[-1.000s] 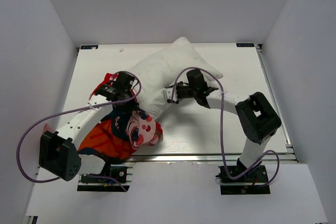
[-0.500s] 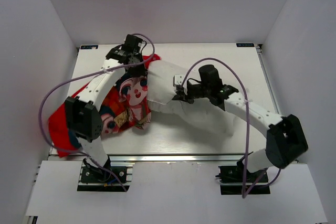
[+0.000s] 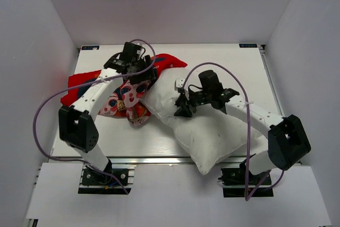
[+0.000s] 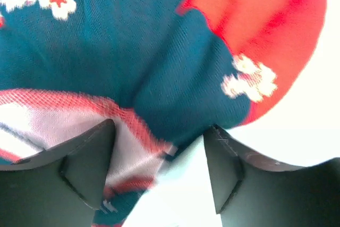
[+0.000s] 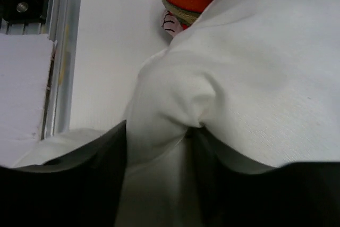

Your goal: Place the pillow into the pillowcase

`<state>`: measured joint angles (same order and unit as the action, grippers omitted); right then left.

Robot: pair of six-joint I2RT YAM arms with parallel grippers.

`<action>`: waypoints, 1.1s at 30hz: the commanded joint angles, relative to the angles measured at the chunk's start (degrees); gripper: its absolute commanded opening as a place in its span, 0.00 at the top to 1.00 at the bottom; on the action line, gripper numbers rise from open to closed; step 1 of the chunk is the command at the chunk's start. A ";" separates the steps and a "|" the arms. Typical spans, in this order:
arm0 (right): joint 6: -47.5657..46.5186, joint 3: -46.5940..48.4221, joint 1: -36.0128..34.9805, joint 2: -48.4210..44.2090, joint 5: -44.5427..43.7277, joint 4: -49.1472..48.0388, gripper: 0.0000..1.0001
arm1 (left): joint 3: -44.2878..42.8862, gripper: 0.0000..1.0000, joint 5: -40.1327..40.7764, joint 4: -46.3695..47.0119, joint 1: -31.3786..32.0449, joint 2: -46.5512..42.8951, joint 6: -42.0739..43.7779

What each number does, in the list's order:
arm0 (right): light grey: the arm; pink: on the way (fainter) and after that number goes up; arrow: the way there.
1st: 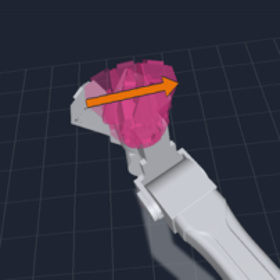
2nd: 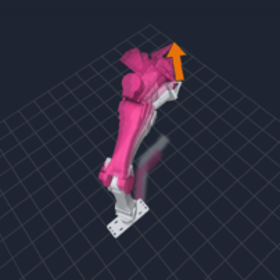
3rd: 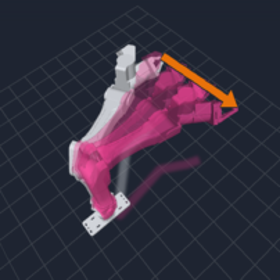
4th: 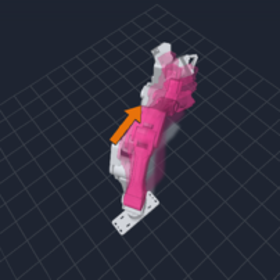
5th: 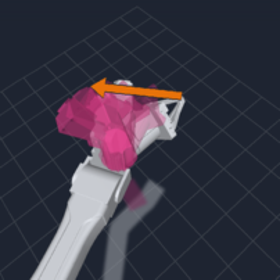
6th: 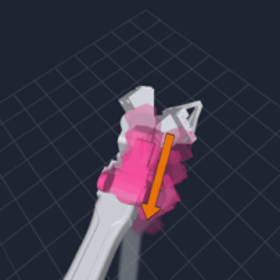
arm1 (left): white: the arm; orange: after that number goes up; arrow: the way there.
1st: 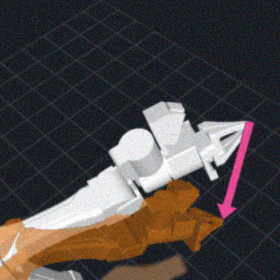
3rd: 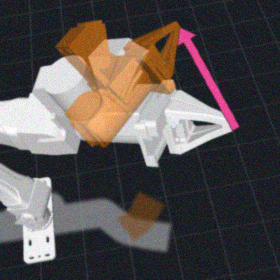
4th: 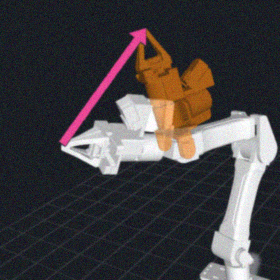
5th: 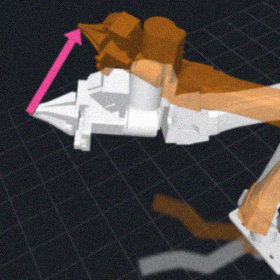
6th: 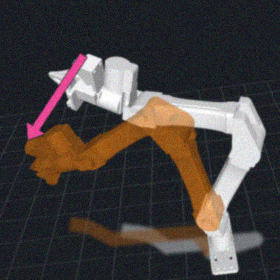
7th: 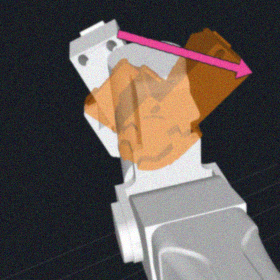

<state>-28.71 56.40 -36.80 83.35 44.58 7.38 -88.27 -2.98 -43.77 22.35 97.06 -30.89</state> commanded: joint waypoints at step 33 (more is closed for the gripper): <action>6.39 14.35 -2.49 5.24 -17.33 -3.33 0.17 | 15.84 0.16 35.16 -9.15 10.53 -16.11 -7.43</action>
<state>-22.85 68.31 -39.27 87.24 29.67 6.22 -70.48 27.97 -52.51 35.51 81.82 -38.83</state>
